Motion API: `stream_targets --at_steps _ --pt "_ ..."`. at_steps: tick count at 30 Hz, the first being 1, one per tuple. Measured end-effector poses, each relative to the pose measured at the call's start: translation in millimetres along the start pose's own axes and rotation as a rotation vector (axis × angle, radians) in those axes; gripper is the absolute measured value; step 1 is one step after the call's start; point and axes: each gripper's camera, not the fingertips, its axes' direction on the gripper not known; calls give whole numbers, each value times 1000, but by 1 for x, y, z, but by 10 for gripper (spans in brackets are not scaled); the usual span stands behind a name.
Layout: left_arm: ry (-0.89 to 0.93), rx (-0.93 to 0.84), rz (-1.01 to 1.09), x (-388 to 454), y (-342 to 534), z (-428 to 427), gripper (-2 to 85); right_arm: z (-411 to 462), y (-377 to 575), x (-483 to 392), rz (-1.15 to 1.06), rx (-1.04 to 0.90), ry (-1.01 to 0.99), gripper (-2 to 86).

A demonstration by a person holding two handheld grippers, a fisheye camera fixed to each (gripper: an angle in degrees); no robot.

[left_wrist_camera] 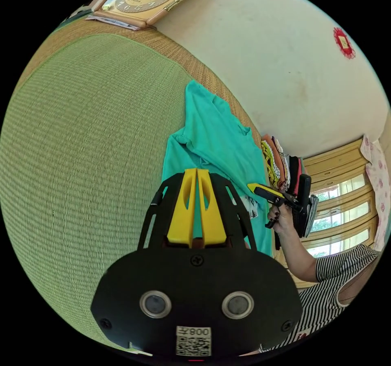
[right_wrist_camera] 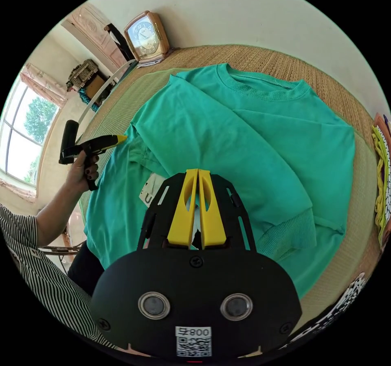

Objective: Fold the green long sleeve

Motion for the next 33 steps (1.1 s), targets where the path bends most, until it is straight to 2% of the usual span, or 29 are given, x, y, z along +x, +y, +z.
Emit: stream_targets --at_steps 7,11,17,20,23,24,28,33 --pt "-9 21 169 62 -50 8 2 -16 12 10 -12 27 -47 0" --pt "-116 -32 231 90 -114 48 2 -10 26 14 -31 -25 -113 0" --pt "-342 -94 228 96 -167 81 1 -47 3 22 -112 159 -38 0" --pt "-338 -105 271 96 -169 79 1 -41 -30 39 -108 139 52 0" --pt "-352 -95 285 98 -164 72 1 -22 -48 62 -55 37 167 1" --pt "-349 -97 286 98 -163 71 0 -16 -46 71 -49 2 150 1" --pt "-343 -76 269 98 -152 62 1 -28 -27 84 -14 34 70 1" --pt "-354 -20 281 107 -129 44 1 -72 21 87 -13 163 131 0"
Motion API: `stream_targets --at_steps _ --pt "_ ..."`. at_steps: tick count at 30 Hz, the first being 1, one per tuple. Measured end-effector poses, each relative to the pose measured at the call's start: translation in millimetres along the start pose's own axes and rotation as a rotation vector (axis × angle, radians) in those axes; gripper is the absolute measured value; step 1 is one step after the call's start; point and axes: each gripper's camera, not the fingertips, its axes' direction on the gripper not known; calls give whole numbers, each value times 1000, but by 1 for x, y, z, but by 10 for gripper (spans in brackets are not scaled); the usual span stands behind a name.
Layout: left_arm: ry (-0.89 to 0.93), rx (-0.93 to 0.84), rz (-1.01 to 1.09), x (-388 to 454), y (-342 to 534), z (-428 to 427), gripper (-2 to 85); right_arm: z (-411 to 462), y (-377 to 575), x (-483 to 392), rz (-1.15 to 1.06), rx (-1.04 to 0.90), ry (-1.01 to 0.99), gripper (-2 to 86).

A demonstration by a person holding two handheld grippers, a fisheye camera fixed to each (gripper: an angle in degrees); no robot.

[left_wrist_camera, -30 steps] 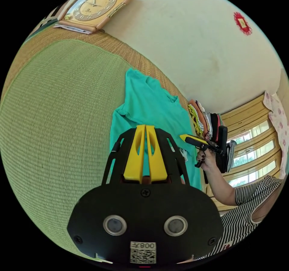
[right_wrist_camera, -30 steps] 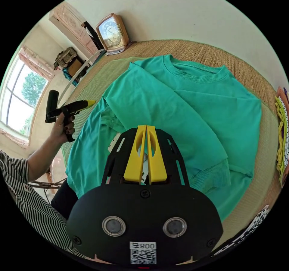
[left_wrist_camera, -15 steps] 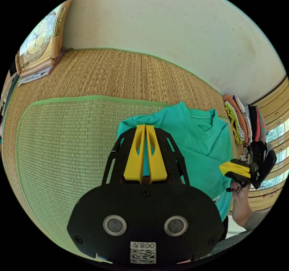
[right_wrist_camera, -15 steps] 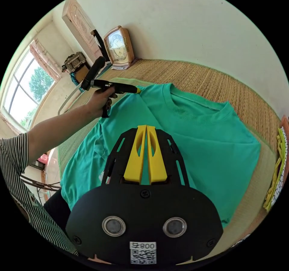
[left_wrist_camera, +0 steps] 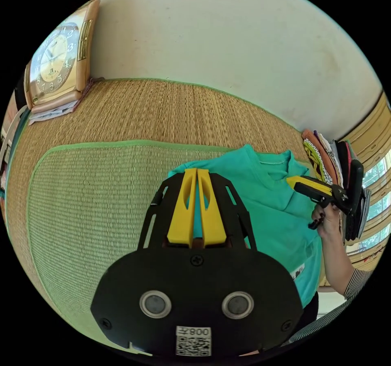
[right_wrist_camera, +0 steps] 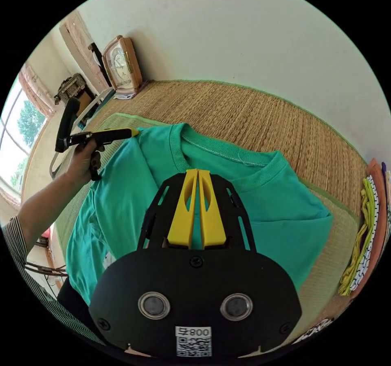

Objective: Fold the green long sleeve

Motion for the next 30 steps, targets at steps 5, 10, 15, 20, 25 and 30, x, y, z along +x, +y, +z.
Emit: stream_targets --at_steps 5,10,15,20,25,30 --pt "61 17 123 25 28 -19 1 -37 53 53 125 2 89 0" --pt "10 -85 57 17 47 -9 1 -43 93 103 272 -63 60 0" --pt "175 37 -5 0 99 -60 1 -87 133 107 258 -25 32 0" --pt "313 20 -51 -25 232 -133 3 -152 228 102 240 11 -64 1" --pt "454 -31 -218 -43 382 -193 8 -221 364 86 318 -75 -159 1" --pt "487 -72 -377 -42 502 -236 21 -287 509 67 531 -110 -245 6"
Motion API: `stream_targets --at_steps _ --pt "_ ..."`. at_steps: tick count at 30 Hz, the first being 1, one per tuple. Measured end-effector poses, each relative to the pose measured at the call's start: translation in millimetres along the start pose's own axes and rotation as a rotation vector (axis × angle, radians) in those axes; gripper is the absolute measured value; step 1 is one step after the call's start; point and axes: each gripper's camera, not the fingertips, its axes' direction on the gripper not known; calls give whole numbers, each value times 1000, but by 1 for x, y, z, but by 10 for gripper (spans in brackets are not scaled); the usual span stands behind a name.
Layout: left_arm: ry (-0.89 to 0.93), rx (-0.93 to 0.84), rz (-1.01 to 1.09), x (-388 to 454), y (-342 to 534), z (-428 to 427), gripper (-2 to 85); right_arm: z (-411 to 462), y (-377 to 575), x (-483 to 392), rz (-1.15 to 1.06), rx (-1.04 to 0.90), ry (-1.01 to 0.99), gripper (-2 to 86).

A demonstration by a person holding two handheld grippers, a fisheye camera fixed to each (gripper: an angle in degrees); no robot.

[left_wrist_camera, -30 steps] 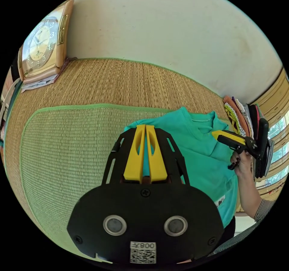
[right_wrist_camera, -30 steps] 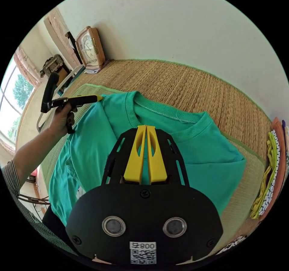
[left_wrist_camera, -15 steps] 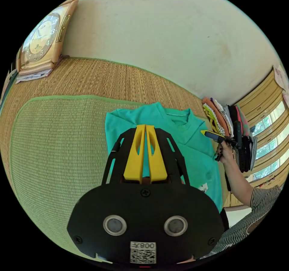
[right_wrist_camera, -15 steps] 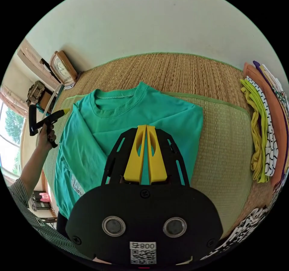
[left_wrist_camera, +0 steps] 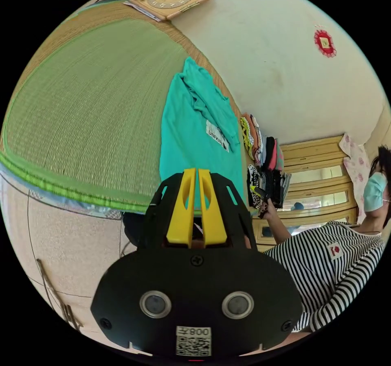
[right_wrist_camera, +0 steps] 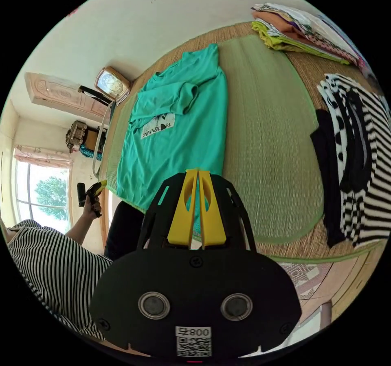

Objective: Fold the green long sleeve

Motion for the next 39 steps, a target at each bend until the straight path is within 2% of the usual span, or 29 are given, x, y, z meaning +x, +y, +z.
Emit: stream_targets --at_steps 2,8,12,17,28,32,39 --pt "9 41 -49 -8 42 -14 33 -13 38 11 50 20 -34 12" --pt "17 -3 -99 -24 103 -22 71 -33 115 32 113 23 -115 42" --pt "4 -4 -97 -25 123 -24 80 -38 143 37 125 25 -159 53" --pt "-108 -65 -61 -19 132 -20 89 -41 166 31 102 18 -190 58" --pt "-241 -132 -40 -16 139 -13 89 -64 181 11 51 35 -55 63" --pt "-232 -165 -51 -18 149 -5 88 -65 168 8 58 17 52 64" --pt "-208 -166 -64 -16 172 1 86 -39 151 7 96 -83 104 60"
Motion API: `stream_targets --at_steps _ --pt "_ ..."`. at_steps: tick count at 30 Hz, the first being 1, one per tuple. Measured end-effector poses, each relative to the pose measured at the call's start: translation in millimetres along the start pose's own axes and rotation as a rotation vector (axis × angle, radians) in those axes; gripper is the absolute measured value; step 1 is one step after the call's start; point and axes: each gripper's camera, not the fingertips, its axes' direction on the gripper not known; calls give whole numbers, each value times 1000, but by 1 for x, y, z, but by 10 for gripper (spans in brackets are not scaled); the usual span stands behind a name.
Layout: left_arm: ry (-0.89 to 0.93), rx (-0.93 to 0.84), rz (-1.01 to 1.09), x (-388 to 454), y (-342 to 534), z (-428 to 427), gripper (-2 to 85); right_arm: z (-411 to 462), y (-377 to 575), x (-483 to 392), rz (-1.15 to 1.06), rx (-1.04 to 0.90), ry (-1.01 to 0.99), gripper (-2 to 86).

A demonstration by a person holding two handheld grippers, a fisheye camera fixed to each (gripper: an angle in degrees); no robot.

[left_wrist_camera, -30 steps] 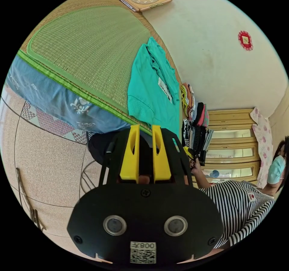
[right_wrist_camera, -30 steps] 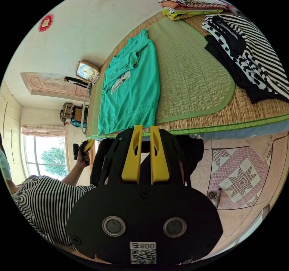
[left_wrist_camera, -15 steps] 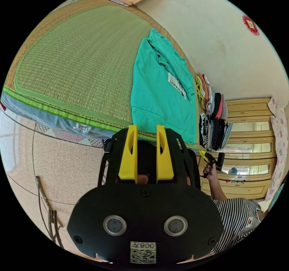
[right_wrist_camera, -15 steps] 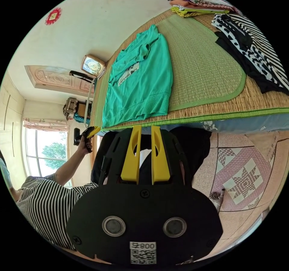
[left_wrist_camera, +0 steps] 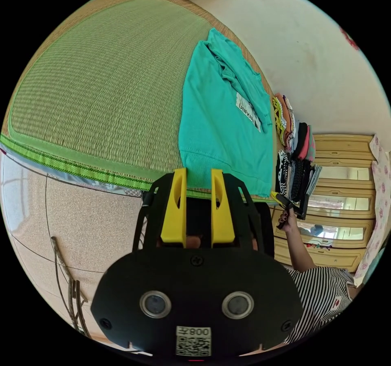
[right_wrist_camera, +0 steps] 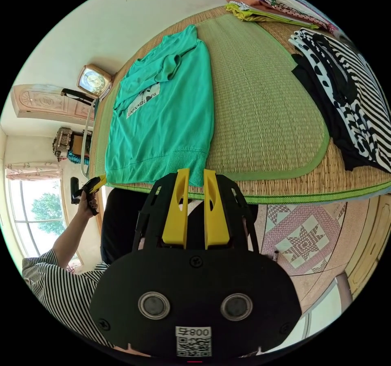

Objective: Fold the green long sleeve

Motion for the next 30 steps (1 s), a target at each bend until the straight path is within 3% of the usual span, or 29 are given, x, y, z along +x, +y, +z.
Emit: stream_targets --at_steps 6,17,30 --pt "-7 -25 20 5 14 5 86 3 5 -12 -20 -16 99 21" --pt "30 -12 9 6 49 8 85 -37 26 11 19 17 -14 6" --pt "3 -33 43 15 72 9 83 -100 26 -19 -84 112 11 4"
